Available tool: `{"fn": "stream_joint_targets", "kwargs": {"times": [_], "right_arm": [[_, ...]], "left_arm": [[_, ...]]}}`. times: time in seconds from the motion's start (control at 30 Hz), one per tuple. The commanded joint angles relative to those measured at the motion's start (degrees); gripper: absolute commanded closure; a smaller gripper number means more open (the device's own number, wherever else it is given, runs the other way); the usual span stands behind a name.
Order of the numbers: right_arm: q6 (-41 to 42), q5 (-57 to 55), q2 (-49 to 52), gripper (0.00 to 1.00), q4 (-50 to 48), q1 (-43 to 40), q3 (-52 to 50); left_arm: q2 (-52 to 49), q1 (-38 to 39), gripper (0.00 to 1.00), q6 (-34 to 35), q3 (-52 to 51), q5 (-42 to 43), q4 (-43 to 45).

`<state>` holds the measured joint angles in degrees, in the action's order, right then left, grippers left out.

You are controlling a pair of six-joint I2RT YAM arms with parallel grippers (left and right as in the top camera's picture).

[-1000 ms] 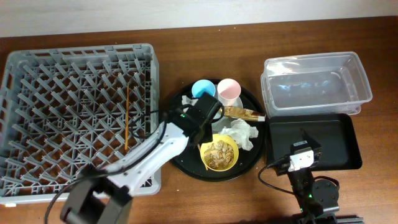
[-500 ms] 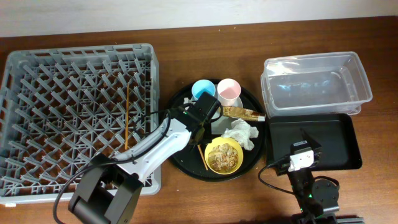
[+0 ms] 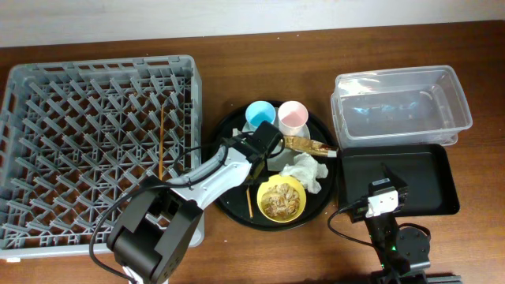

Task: Sort waste into correct bins and load items into the dishwasher rack
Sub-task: 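Place the chopstick upright in the dish rack with the left gripper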

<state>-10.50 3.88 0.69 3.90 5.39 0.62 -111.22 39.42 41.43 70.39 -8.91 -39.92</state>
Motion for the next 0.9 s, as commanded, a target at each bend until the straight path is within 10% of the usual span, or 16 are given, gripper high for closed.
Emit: {"fn": "stream_joint_targets", "kwargs": {"times": [0.0, 0.27, 0.63, 0.87], "right_arm": [[0.50, -0.28, -0.33, 0.01, 0.26, -0.26, -0.31], [0.50, -0.28, -0.33, 0.01, 0.24, -0.26, -0.31], [0.50, -0.28, -0.33, 0.01, 0.26, -0.26, -0.31], [0.50, -0.28, -0.33, 0.01, 0.26, -0.26, -0.31]], "left_arm": [[6.32, -0.98, 0.99, -0.24, 0.76, -7.52, -4.81], [28.22, -17.64, 1.00, -29.57, 1.05, -10.56, -7.34], [10.82, -24.59, 0.99, -24.37, 0.90, -10.38, -4.48], [10.93, -24.59, 0.80, -24.37, 0.92, -10.38, -4.50]]}}
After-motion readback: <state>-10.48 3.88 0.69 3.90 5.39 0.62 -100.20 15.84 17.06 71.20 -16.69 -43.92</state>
